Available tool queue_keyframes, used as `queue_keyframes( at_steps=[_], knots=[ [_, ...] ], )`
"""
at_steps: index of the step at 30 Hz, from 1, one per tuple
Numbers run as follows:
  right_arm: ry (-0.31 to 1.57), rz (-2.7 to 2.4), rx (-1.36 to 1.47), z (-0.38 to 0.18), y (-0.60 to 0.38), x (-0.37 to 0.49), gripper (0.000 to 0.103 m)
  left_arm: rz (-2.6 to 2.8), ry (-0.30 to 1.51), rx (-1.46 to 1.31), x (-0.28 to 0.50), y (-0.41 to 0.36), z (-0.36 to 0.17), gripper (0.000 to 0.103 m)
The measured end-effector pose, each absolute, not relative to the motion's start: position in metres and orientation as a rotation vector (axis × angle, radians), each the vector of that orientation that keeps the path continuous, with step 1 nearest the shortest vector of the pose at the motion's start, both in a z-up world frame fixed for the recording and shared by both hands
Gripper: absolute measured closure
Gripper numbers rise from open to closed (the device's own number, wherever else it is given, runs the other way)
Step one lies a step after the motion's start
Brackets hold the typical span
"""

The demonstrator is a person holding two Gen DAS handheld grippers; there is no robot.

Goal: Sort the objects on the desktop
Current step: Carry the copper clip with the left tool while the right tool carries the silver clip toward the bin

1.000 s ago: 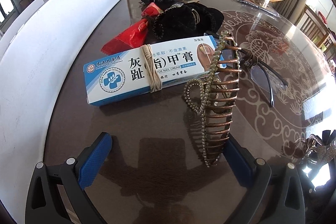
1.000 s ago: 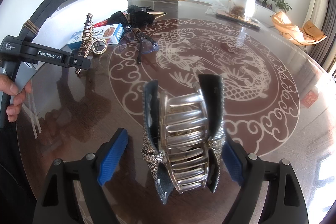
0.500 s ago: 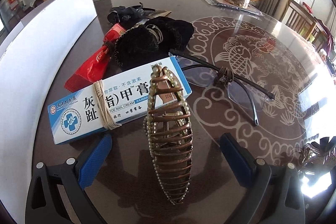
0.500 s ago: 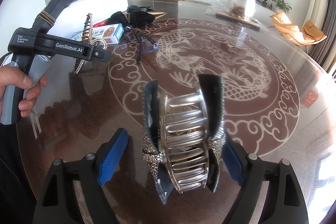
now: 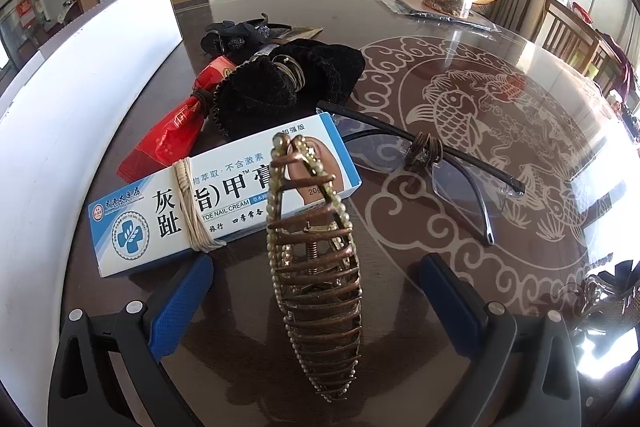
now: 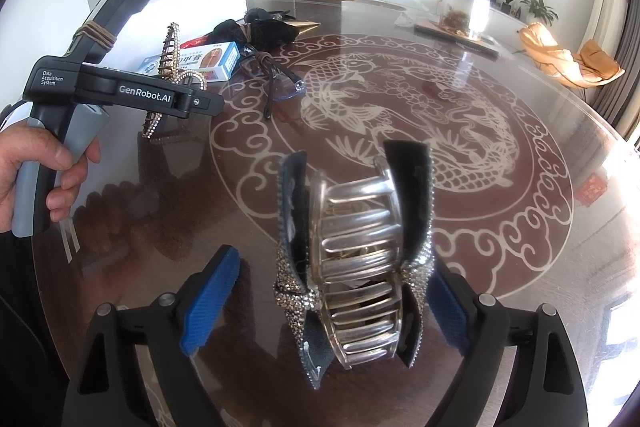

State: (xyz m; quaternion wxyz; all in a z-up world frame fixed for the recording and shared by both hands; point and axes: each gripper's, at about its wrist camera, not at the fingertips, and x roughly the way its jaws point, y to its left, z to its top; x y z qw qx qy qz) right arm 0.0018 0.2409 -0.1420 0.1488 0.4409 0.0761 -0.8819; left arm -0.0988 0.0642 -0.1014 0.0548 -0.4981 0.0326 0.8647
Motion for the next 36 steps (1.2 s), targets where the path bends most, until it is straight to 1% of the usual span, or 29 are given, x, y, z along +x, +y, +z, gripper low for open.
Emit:
queue_keyframes(
  at_steps=[3, 6, 27, 29, 32, 33, 35, 36],
  knots=[
    [0.219, -2.534, 1.268, -0.142, 0.241, 0.002, 0.013, 2.63, 0.097, -1.512, -0.098, 0.064, -0.102, 0.0],
    [0.225, -2.529, 1.272, -0.143, 0.24, 0.002, 0.01, 2.63, 0.097, -1.511, -0.098, 0.064, -0.102, 0.0],
    [0.224, -2.527, 1.272, -0.143, 0.24, 0.002, 0.009, 2.646, 0.085, -1.512, -0.098, 0.065, -0.102, 0.0],
    [0.207, -2.522, 1.269, -0.142, 0.242, 0.002, 0.009, 2.654, 0.08, -1.509, -0.098, 0.065, -0.102, 0.0],
    [0.109, -2.511, 1.263, -0.14, 0.253, 0.002, 0.009, 2.641, 0.107, -1.481, -0.096, 0.067, -0.102, 0.001],
    [0.088, -2.518, 1.279, -0.139, 0.256, 0.001, 0.009, 2.638, 0.116, -1.457, -0.093, 0.068, -0.1, 0.008],
    [0.09, -2.526, 1.317, -0.138, 0.259, 0.001, 0.009, 2.642, 0.137, -1.411, -0.088, 0.07, -0.092, 0.064],
    [0.109, -2.525, 1.331, -0.138, 0.258, 0.001, 0.009, 2.62, 0.128, -1.415, -0.087, 0.069, -0.091, 0.065]
  ],
)
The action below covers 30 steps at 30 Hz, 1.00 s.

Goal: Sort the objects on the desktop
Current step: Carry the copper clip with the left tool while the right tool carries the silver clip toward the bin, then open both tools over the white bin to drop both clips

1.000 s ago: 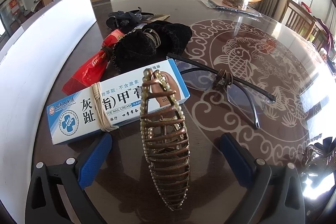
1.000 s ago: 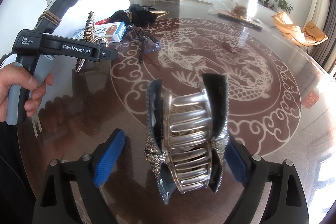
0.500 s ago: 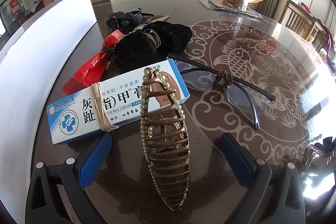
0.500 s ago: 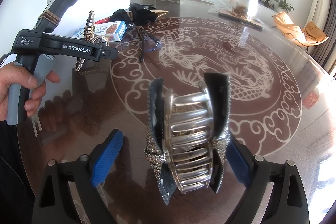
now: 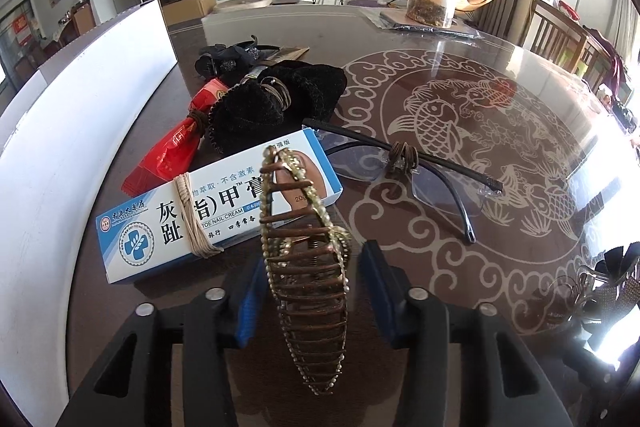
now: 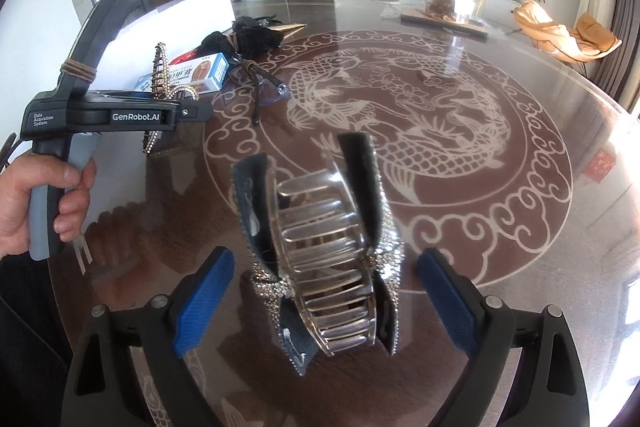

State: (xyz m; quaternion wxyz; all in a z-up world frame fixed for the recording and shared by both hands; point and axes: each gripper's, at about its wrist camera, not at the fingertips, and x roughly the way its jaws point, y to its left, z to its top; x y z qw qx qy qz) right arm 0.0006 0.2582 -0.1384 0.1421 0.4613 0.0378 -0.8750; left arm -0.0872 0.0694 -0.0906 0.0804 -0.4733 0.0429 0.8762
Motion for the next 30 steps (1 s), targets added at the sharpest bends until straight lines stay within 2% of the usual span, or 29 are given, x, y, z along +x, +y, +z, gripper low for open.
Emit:
queue_keyframes(
  at_steps=[2, 3, 4, 9, 15, 17, 24, 30],
  knots=[
    [0.163, -2.524, 1.328, -0.137, 0.254, 0.001, 0.015, 2.612, 0.143, -1.432, -0.082, 0.07, -0.09, 0.065],
    [0.199, -2.528, 1.309, -0.135, 0.252, 0.002, 0.038, 2.599, 0.134, -1.447, -0.079, 0.069, -0.089, 0.065],
    [0.225, -2.529, 1.305, -0.133, 0.25, 0.002, 0.051, 2.583, 0.117, -1.456, -0.076, 0.068, -0.088, 0.065],
    [0.227, -2.535, 1.212, -0.102, 0.242, 0.011, 0.051, 2.582, 0.066, -1.323, -0.043, 0.059, -0.047, 0.065],
    [0.208, -2.489, 1.112, -0.066, 0.213, 0.006, 0.051, 2.593, -0.236, -1.246, -0.014, 0.004, -0.003, 0.065],
    [0.196, -2.458, 1.057, -0.052, 0.19, 0.0, 0.051, 2.633, -0.283, -1.196, -0.005, -0.02, 0.017, 0.065],
    [0.161, -2.326, 0.849, 0.009, 0.09, -0.023, 0.052, 2.764, -0.237, -1.092, 0.021, -0.093, 0.087, 0.065],
    [0.182, -2.169, 0.778, 0.048, -0.015, -0.043, 0.051, 2.924, -0.229, -1.131, 0.016, -0.172, 0.11, 0.065]
  ],
)
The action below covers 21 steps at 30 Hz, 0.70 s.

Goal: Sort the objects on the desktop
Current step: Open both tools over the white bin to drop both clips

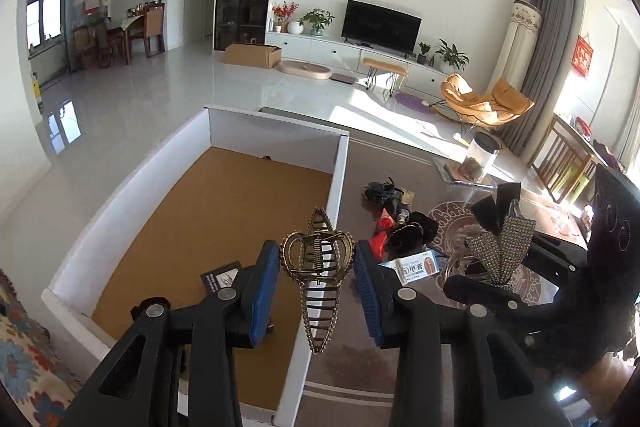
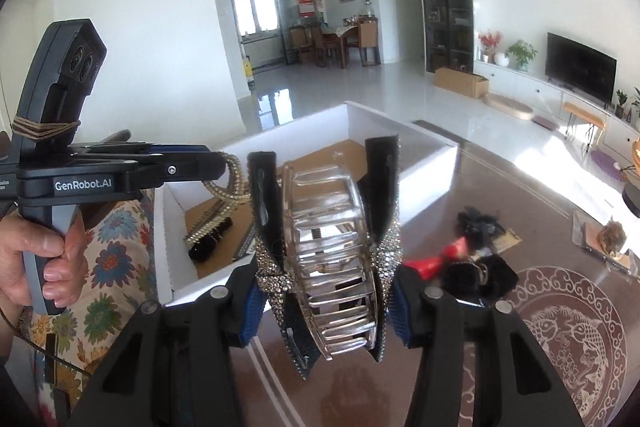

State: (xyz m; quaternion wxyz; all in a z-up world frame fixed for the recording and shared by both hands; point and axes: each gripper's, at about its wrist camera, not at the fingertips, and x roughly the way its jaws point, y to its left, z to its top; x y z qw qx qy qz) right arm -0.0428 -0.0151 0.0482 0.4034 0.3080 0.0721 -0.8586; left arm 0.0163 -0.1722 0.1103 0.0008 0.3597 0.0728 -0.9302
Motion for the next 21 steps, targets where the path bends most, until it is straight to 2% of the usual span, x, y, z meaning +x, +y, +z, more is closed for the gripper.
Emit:
queue_keyframes(
  at_steps=[4, 9, 10, 12, 13, 14, 15, 21],
  knots=[
    [0.192, -2.06, 0.813, 0.044, -0.091, -0.05, 0.051, -2.759, 0.205, 1.134, -0.002, -0.23, 0.098, 0.065],
    [0.223, -1.921, 0.975, -0.003, -0.165, -0.054, 0.05, -2.533, 0.277, 1.224, -0.027, -0.287, 0.045, 0.064],
    [0.227, -1.893, 1.036, -0.016, -0.175, -0.057, 0.049, -2.476, 0.291, 1.258, -0.029, -0.295, 0.032, 0.061],
    [0.25, -1.874, 1.127, -0.035, -0.186, -0.061, 0.035, -2.42, 0.334, 1.324, -0.031, -0.303, 0.01, 0.053],
    [0.244, -1.877, 1.134, -0.039, -0.187, -0.061, 0.026, -2.413, 0.349, 1.34, -0.03, -0.306, 0.004, 0.045],
    [0.219, -1.882, 1.127, -0.038, -0.183, -0.061, 0.023, -2.415, 0.349, 1.338, -0.027, -0.306, 0.0, 0.034],
    [0.185, -1.884, 1.114, -0.036, -0.176, -0.061, 0.023, -2.421, 0.336, 1.321, -0.024, -0.304, -0.001, 0.03],
    [0.071, -2.013, 0.948, -0.011, -0.088, -0.061, 0.009, -2.565, 0.355, 1.202, -0.001, -0.271, 0.022, 0.028]
  ],
)
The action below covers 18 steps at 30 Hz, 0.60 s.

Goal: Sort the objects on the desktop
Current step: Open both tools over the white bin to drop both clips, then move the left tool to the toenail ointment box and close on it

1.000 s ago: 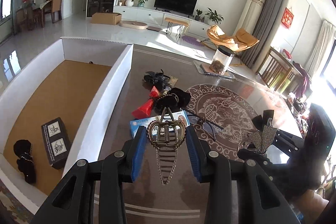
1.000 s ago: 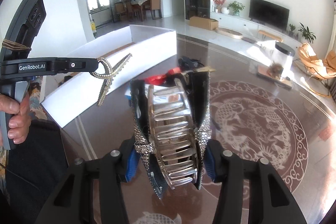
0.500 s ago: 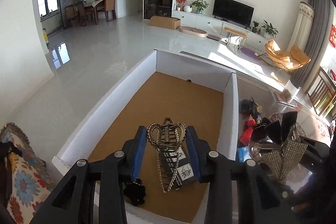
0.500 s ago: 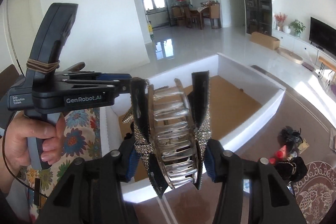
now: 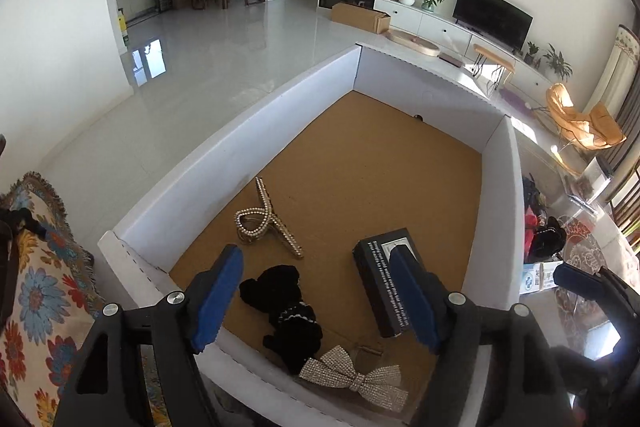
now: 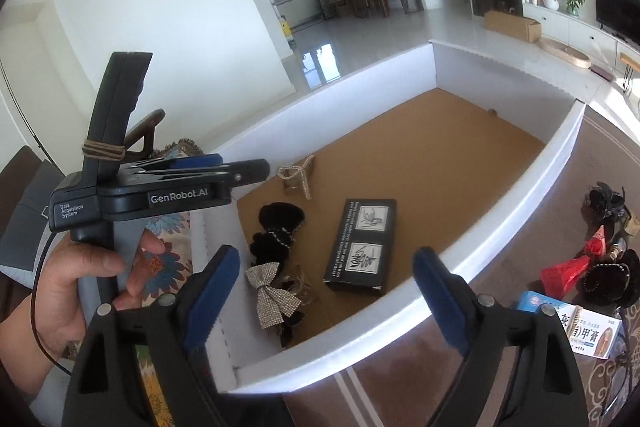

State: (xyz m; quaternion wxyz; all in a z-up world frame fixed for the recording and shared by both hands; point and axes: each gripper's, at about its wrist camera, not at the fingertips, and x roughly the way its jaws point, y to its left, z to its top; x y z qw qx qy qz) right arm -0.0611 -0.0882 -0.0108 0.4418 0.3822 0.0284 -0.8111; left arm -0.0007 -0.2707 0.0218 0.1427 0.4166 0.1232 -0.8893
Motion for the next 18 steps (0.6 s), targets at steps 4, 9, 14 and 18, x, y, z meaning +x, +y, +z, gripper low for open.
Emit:
queue_keyframes(
  at_steps=[4, 9, 14, 18],
  knots=[
    [0.064, -2.174, 0.954, -0.023, 0.011, -0.068, 0.005, -2.759, 0.351, 1.224, 0.001, -0.212, 0.043, 0.025],
    [0.16, -2.377, 1.195, -0.074, 0.144, -0.067, 0.005, -2.979, 0.212, 1.417, -0.021, -0.112, 0.045, 0.007],
    [0.167, -2.413, 1.377, -0.124, 0.222, -0.039, 0.005, -2.961, -0.297, 1.61, -0.062, -0.022, 0.003, 0.007],
    [0.214, -2.449, 1.337, -0.14, 0.234, -0.016, 0.004, -2.88, -0.565, 1.672, -0.087, 0.006, -0.035, 0.007]
  ],
)
